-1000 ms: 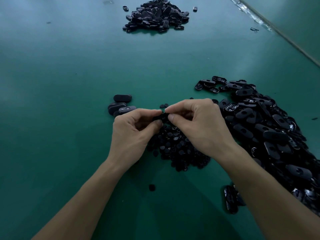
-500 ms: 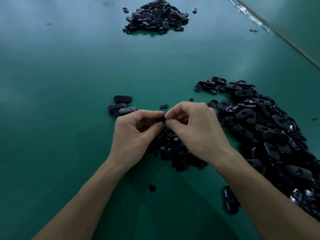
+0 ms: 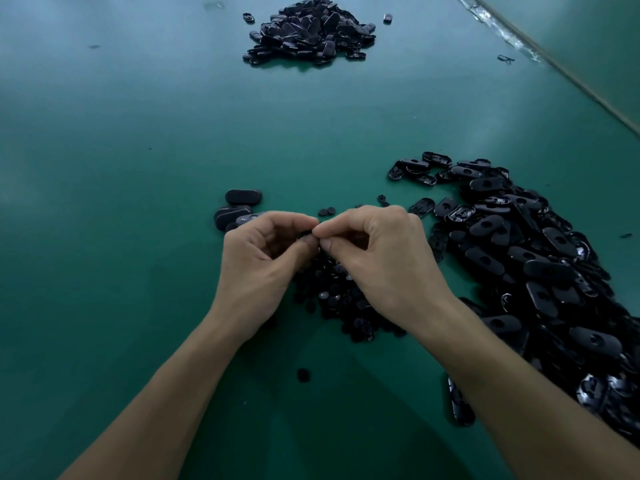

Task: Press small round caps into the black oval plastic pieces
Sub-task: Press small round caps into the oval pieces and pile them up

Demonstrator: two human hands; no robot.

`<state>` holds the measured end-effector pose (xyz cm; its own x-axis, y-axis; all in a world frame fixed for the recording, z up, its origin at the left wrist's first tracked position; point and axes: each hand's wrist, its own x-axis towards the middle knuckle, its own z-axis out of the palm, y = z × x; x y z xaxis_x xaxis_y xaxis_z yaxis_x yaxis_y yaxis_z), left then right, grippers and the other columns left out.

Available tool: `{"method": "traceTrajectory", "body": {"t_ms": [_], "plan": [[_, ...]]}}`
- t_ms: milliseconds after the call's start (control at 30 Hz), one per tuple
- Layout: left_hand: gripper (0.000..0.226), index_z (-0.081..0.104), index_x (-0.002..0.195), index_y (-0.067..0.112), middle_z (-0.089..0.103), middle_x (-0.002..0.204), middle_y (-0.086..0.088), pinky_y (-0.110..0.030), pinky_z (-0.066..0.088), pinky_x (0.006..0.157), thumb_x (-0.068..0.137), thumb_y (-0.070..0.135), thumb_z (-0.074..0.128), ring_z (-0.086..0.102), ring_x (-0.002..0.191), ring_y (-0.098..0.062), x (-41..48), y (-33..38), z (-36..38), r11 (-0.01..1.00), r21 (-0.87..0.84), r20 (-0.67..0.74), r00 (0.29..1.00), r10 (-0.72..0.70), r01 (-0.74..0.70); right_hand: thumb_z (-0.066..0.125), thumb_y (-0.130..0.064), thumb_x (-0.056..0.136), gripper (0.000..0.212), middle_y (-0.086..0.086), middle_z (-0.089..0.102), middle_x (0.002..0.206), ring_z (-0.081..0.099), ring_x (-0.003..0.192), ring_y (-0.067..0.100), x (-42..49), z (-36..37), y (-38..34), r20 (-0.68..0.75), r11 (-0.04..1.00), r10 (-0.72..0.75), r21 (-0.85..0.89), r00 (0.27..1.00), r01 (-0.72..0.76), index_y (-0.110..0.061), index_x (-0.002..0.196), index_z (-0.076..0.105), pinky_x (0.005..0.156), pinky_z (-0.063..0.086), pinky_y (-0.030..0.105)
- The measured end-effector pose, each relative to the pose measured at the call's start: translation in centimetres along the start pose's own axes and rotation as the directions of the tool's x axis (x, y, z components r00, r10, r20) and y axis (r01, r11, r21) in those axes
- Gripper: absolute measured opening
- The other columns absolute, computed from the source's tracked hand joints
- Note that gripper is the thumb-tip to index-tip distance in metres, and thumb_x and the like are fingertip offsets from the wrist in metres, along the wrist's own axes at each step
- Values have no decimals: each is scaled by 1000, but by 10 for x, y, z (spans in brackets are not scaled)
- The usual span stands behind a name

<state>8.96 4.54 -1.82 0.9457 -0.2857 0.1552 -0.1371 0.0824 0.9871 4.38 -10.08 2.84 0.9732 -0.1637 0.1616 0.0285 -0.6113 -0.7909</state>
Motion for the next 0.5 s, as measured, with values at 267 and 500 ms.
{"method": "traceTrajectory", "body": {"t_ms": [267,500], "plan": [[24,69,93,16,77,84,2,-15,54,69,88,-8,67,70,76,-6,1,1,-1,996,-79,35,998,-43,46,75,-13,86,17,-9,66,88,63,75,0,5,-5,4,43,1000,18,12,999,-18,-29,92,75,71,44,6],[29,71,95,22,76,81,-1,-16,53,68,86,-5,69,69,71,-7,1,1,-2,984,-156,81,994,-76,88,75,-14,87,12,-9,75,77,71,75,1,14,-20,12,228,992,75,86,971,-97,-26,88,75,80,58,27]]}}
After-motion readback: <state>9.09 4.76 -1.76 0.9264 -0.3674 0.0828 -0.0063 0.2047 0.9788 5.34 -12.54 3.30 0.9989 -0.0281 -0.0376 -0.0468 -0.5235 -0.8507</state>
